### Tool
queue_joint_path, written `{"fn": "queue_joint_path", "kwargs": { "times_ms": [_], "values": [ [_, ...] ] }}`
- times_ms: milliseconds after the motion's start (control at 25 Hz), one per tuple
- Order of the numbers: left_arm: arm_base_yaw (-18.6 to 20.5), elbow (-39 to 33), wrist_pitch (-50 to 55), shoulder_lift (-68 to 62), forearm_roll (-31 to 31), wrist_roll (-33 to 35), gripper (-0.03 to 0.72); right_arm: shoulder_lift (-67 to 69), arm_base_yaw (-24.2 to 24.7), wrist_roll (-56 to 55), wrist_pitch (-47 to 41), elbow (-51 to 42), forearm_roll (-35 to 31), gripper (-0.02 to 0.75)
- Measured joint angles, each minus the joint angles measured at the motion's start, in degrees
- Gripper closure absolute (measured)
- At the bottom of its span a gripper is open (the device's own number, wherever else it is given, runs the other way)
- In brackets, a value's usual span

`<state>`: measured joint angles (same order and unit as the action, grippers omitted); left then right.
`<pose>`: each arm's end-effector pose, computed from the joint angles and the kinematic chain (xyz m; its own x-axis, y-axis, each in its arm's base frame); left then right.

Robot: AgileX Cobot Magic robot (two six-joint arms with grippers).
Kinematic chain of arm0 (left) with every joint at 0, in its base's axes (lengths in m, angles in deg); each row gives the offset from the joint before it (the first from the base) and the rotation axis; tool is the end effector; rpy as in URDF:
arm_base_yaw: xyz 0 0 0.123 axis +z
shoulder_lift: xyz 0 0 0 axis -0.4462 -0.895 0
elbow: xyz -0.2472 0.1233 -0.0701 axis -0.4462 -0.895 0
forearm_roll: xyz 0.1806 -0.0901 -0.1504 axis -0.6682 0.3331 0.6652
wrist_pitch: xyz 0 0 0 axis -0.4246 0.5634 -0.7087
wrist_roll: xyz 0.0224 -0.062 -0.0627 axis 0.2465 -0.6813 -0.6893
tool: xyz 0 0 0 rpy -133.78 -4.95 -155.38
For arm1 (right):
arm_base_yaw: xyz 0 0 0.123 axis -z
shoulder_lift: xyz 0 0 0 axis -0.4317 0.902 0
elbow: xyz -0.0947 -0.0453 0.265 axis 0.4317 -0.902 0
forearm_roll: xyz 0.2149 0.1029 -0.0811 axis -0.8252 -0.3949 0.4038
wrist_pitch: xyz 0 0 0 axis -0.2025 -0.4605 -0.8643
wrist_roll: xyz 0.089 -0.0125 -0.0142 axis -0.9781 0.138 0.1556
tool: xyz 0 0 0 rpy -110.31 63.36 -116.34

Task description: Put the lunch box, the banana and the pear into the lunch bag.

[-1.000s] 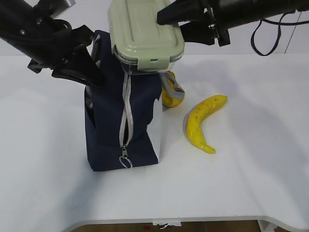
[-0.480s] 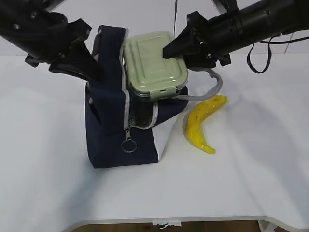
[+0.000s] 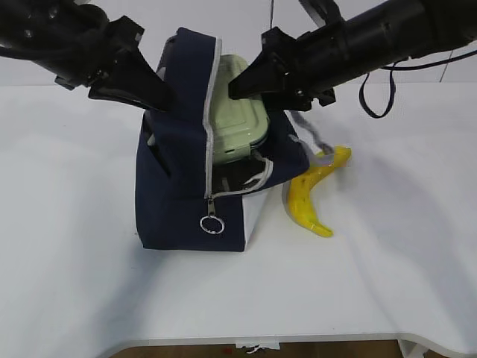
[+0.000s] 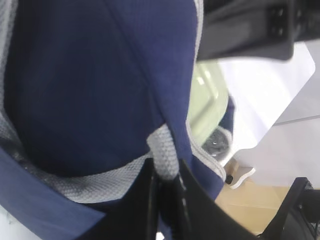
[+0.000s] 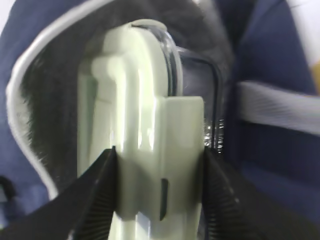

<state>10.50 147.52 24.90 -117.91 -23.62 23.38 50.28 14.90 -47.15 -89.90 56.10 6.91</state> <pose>0.3260 -0.1523 0.3087 -0.8374 0.1988 -0.5091 0.4945 0.6724 -0.5508 0.4024 0.1437 0.2693 -0.8466 -0.0296 -0.5314 -0.4410 0.5982 0.6691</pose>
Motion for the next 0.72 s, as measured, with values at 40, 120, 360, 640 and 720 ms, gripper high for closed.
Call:
{"fn": "queue_joint_path", "kwargs": {
  "times_ms": [40, 120, 360, 640, 720],
  "values": [
    [0.0, 0.0, 0.0, 0.0, -0.02, 0.13, 0.676, 0.0, -0.68, 0.0, 0.03, 0.0, -0.73, 0.376],
    [0.0, 0.0, 0.47, 0.0, 0.07, 0.36, 0.676, 0.0, -1.69, 0.83, 0.54, 0.0, -2.27, 0.376],
    [0.0, 0.0, 1.44, 0.13, 0.07, 0.36, 0.676, 1.64, -4.6, 3.4, 4.55, 0.0, -6.08, 0.376],
    [0.0, 0.0, 5.66, 0.13, -5.72, 1.03, 0.676, 5.34, -5.36, 5.51, 5.42, 0.0, -9.82, 0.376],
    [0.0, 0.0, 5.88, 0.13, -6.85, 1.15, 0.676, 6.22, -5.52, 5.58, 5.47, 0.0, -10.44, 0.376]
  ]
}}
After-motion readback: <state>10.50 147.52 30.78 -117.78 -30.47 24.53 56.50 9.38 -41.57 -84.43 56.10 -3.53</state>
